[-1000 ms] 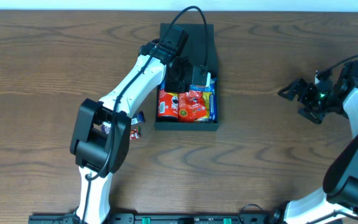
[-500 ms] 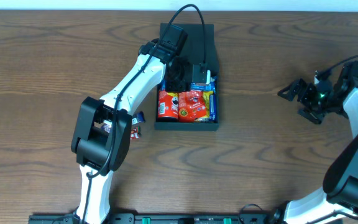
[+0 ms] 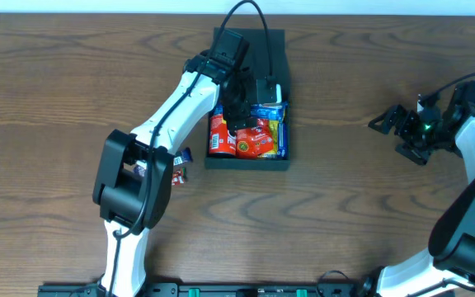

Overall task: Pack container
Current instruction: 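Lower the blue bar into the box's back edge, then press the blue bar down flat and open the left gripper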

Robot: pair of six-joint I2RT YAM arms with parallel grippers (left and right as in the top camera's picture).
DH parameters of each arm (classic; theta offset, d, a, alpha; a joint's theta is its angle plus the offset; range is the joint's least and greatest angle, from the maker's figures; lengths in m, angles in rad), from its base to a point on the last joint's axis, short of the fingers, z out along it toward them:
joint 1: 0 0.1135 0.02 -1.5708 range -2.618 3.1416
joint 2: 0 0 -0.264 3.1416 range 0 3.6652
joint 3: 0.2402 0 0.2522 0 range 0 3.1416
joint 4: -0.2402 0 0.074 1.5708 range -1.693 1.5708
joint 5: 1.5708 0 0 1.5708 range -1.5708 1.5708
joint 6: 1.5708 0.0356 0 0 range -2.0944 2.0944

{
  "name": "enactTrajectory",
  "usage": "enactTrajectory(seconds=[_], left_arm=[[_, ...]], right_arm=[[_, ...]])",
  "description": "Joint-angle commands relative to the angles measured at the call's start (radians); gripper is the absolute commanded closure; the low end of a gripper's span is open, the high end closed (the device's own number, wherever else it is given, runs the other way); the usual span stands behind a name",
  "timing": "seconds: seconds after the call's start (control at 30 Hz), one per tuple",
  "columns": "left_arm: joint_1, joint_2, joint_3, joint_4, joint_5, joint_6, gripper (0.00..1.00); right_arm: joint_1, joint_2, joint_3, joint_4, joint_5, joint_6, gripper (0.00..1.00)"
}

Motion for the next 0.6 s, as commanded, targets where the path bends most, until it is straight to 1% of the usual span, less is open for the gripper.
enactTrajectory(seconds=[0.0,0.07,0.1,0.13,0.17,0.23,0.27,0.3,0.4,0.43,0.47,0.57], left_arm=[[0.008,-0.129,0.038,0.002,0.002,-0.061,0.04],[0.008,-0.189,0.038,0.002,0.002,-0.092,0.0],[0.008,-0.21,0.038,0.002,0.002,-0.103,0.0],[0.008,-0.241,0.038,0.003,0.005,-0.123,0.1],[0.008,-0.262,0.038,0.003,0.014,-0.143,0.17],[0.008,-0.278,0.038,0.003,0.042,-0.194,0.52],[0.008,-0.277,0.038,0.003,0.064,-0.222,0.76],[0.007,-0.264,0.038,0.004,0.101,-0.258,0.94],[0.006,-0.217,0.038,0.034,0.218,-0.368,0.94],[0.005,-0.189,0.038,0.057,0.253,-0.432,0.94],[0.002,-0.171,0.038,0.071,0.26,-0.473,0.94],[-0.01,-0.075,0.038,0.132,0.25,-0.686,0.94]], right_arm=[[0.005,-0.026,0.019,-0.002,0.003,-0.019,0.01],[0.005,-0.026,0.019,-0.006,0.003,-0.019,0.01],[0.005,-0.026,0.019,-0.006,0.003,-0.019,0.01],[0.005,-0.026,0.019,-0.008,0.003,-0.019,0.01],[0.005,-0.026,0.019,-0.009,0.003,-0.019,0.01],[0.005,-0.026,0.019,-0.008,0.003,-0.019,0.01],[0.005,-0.026,0.019,-0.007,0.003,-0.019,0.01],[0.005,-0.026,0.019,-0.005,0.003,-0.019,0.01],[0.005,-0.026,0.019,-0.001,0.003,-0.019,0.01],[0.005,-0.026,0.019,0.001,0.003,-0.019,0.01],[0.005,-0.026,0.019,0.003,0.003,-0.019,0.01],[0.005,-0.026,0.019,0.014,0.003,-0.02,0.01]])
